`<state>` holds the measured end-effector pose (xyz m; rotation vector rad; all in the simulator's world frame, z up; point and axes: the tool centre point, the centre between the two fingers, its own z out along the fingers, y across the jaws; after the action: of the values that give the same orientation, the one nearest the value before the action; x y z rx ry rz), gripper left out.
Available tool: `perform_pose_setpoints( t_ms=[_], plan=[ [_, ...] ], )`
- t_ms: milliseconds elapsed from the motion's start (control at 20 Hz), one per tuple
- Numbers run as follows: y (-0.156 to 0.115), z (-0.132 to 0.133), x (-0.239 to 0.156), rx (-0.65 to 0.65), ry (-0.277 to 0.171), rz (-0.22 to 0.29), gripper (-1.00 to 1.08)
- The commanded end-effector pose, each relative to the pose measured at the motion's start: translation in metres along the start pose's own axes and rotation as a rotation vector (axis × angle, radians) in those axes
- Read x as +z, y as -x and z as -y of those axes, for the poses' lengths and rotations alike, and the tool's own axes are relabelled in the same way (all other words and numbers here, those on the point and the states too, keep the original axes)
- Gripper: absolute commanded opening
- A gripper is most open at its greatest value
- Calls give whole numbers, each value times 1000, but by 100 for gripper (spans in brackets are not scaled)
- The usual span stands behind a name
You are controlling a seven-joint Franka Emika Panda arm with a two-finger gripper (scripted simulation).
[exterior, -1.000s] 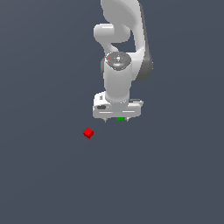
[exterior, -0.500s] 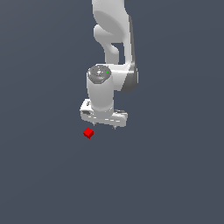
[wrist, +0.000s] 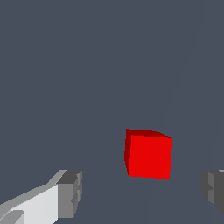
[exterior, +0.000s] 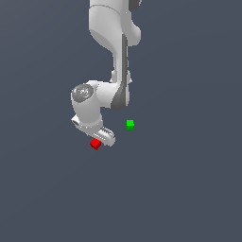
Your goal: Stack the red cube on top of the green cube.
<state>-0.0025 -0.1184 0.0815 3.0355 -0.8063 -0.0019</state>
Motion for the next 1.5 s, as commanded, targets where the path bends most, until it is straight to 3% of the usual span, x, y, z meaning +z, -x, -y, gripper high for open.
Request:
perform_pose_setpoints(
  t_ms=[0,400,1100,1150,1450],
  plan=[
    [-2,-11,7,48,0,-1,100],
    [-3,-16,14,66,0,0,100],
    [-2,-18,62,75,-1,-1,100],
    [-2,-18,62,75,-1,-1,-100],
    [-2,-18,62,75,-1,-1,-100]
  ],
)
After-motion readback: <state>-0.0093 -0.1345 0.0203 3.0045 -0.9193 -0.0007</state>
